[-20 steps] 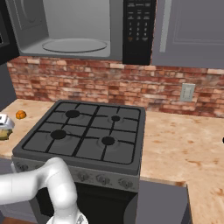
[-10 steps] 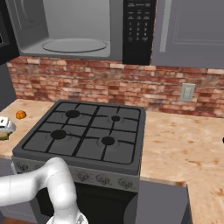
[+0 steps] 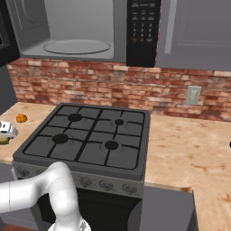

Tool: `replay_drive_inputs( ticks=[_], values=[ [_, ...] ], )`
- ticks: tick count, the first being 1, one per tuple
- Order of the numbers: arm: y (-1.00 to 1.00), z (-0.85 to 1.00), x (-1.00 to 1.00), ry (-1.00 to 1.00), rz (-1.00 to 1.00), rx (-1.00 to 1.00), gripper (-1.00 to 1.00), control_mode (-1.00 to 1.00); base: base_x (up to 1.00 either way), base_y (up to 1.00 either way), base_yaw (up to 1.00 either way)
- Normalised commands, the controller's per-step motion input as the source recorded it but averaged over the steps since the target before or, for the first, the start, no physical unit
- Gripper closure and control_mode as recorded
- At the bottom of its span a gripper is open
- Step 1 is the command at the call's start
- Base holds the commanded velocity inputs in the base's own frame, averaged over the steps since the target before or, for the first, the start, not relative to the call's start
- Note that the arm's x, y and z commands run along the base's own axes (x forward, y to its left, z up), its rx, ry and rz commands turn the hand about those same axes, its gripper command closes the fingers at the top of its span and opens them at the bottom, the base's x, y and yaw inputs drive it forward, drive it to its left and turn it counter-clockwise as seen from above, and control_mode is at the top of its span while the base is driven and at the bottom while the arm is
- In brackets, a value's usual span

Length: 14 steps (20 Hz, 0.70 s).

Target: Place the sponge inside the microwave to prepare for sanitizing.

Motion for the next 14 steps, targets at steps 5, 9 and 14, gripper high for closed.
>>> replay_drive_inputs(
  ticks=[5, 9, 14],
  values=[
    [0.01, -0.15, 0.01, 0.0, 0.0, 0.01, 1.0, -1.0, 0.0, 0.0, 0.0],
    [0.0, -0.05, 0.0, 0.0, 0.0, 0.0, 1.0, -1.0, 0.0, 0.0, 0.0],
    [-0.04, -0.03, 0.03, 0.02, -0.01, 0.0, 1.0, -1.0, 0.0, 0.0, 0.0]
  ],
)
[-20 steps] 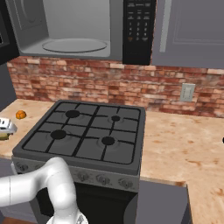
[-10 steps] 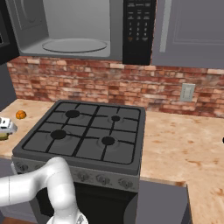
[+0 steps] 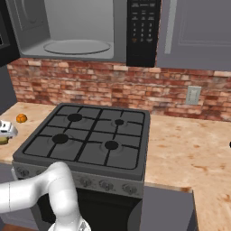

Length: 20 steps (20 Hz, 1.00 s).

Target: Place the sponge inside the microwave to prepare for sanitizing.

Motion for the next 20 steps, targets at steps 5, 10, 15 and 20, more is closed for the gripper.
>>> replay_drive_inputs(
  ticks=[5, 10, 15, 20],
  values=[
    [-0.47, 0.23, 0.02, -0.01, -0.03, 0.0, 1.0, -1.0, 0.0, 0.0, 0.0],
    [-0.38, 0.33, 0.0, -0.04, -0.03, 0.0, 1.0, -1.0, 0.0, 0.0, 0.0],
    [-0.47, 0.28, 0.0, -0.04, 0.0, 0.0, 1.0, -1.0, 0.0, 0.0, 0.0],
    [-0.53, 0.4, -0.07, -0.03, 0.0, 0.0, 1.0, -1.0, 0.0, 0.0, 0.0]
  ],
)
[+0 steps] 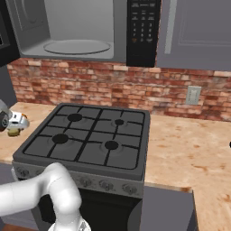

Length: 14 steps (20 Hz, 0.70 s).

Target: Place the sponge inside the microwave to prepare for sanitizing.

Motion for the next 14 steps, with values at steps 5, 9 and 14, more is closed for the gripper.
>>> replay_drive_inputs(
  ticks=[5, 9, 14],
  values=[
    [-0.51, 0.49, -0.11, -0.01, 0.0, 0.02, 1.0, -1.0, 0.0, 0.0, 0.0],
    [-0.5, 0.26, -0.11, -0.04, 0.0, 0.01, 1.0, -1.0, 0.0, 0.0, 0.0],
    [-0.53, 0.22, -0.15, -0.04, 0.0, 0.0, 1.0, -1.0, 0.0, 0.0, 0.0]
  ],
)
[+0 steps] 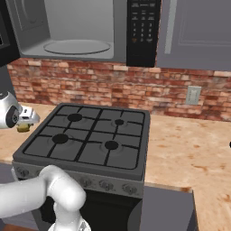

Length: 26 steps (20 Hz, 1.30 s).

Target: Place the sponge inside the microwave to prepare for sanitizing.

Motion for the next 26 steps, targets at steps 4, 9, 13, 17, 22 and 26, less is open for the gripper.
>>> replay_drive_inputs(
  ticks=[4, 9, 13, 17, 22, 26],
  values=[
    [-0.46, 0.47, -0.27, -0.01, 0.0, 0.0, 1.0, -1.0, 0.0, 0.0, 0.0],
    [-0.5, 0.31, -0.28, 0.0, 0.0, 0.0, 1.0, -1.0, 0.0, 0.0, 0.0],
    [-0.53, 0.26, -0.37, -0.02, 0.0, 0.0, 1.0, -1.0, 0.0, 0.0, 0.0],
    [-0.41, 0.32, -0.61, -0.07, 0.0, 0.0, 1.0, -1.0, 0.0, 0.0, 0.0],
    [-0.51, 0.26, -0.64, -0.05, 0.0, 0.0, 1.0, -1.0, 0.0, 0.0, 0.0],
    [-0.67, 0.18, -0.51, 0.0, -0.03, 0.0, 1.0, -1.0, 0.0, 0.0, 0.0]
  ],
)
